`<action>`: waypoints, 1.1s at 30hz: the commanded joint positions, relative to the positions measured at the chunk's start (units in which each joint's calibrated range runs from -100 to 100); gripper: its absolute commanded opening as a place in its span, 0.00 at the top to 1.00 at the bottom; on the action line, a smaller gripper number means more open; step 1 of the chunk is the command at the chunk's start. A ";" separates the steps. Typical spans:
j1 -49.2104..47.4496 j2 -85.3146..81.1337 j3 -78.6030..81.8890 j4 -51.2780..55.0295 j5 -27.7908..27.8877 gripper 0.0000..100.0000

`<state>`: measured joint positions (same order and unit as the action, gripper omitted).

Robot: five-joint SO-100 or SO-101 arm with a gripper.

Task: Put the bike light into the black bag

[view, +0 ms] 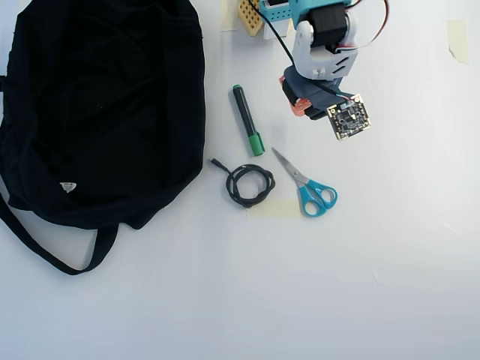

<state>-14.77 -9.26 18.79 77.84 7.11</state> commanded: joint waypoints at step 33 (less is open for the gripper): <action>43.04 -8.59 -9.00 2.78 -3.28 0.98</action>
<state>24.83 -15.82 12.58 81.71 7.55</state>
